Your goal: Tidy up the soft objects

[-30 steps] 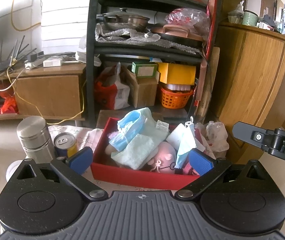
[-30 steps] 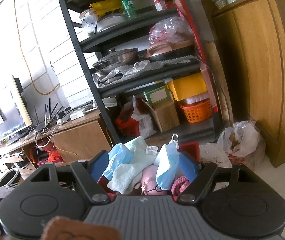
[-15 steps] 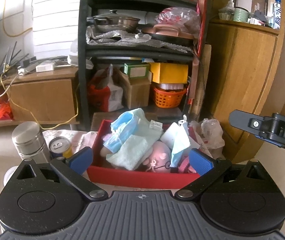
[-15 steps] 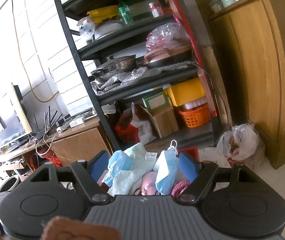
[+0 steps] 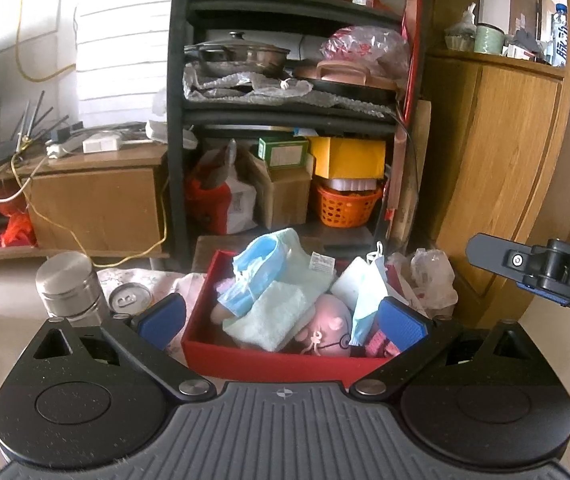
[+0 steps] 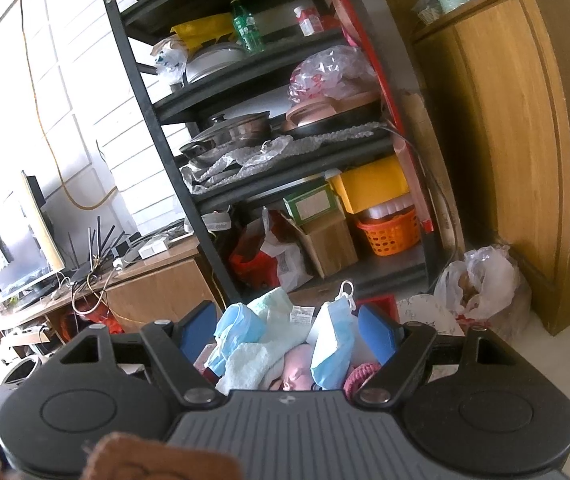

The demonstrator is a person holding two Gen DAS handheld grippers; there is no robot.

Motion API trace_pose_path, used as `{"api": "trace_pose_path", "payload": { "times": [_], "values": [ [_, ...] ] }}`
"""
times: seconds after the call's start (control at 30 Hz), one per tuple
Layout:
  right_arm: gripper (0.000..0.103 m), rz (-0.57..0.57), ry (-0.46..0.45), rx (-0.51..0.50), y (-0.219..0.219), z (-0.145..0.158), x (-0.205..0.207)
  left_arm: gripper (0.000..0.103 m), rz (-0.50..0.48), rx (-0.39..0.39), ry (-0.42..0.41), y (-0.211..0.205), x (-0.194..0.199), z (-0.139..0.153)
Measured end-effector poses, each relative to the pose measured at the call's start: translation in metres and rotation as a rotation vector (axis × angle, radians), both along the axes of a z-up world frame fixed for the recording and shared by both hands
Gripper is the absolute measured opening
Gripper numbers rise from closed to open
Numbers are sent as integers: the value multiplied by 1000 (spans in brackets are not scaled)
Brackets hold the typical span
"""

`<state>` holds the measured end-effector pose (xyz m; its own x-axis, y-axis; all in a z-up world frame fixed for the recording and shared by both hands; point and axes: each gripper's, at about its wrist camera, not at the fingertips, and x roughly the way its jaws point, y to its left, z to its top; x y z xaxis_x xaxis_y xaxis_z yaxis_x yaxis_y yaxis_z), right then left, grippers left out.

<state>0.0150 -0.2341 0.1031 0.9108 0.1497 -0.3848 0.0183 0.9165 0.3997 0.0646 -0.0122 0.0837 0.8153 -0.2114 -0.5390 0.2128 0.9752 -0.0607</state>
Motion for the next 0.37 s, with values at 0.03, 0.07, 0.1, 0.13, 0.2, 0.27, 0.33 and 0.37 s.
{"api": "trace_pose_path", "payload": {
  "times": [0.03,0.07,0.1,0.13,0.2,0.27,0.33,0.37],
  "values": [
    [50,1,1,1,0,0,0,98,-7,4,-4,-1,-1,0],
    [50,1,2,1,0,0,1,98,-11,12,-8,-2,-1,0],
    [51,2,3,0,0,-1,1,98,-13,22,-11,-4,-2,0],
    [51,4,5,-1,1,-1,1,98,-12,29,-15,-5,-2,0],
    [51,6,8,-2,1,-1,1,98,-12,35,-26,-6,-3,0],
    [51,5,10,-3,1,-1,1,98,-8,38,-31,-6,-4,-1],
    [51,2,12,-1,0,-2,1,98,-4,35,-33,-5,-4,-1],
    [51,0,14,2,-1,-2,2,98,-2,34,-29,-4,-3,-1]
  ]
}}
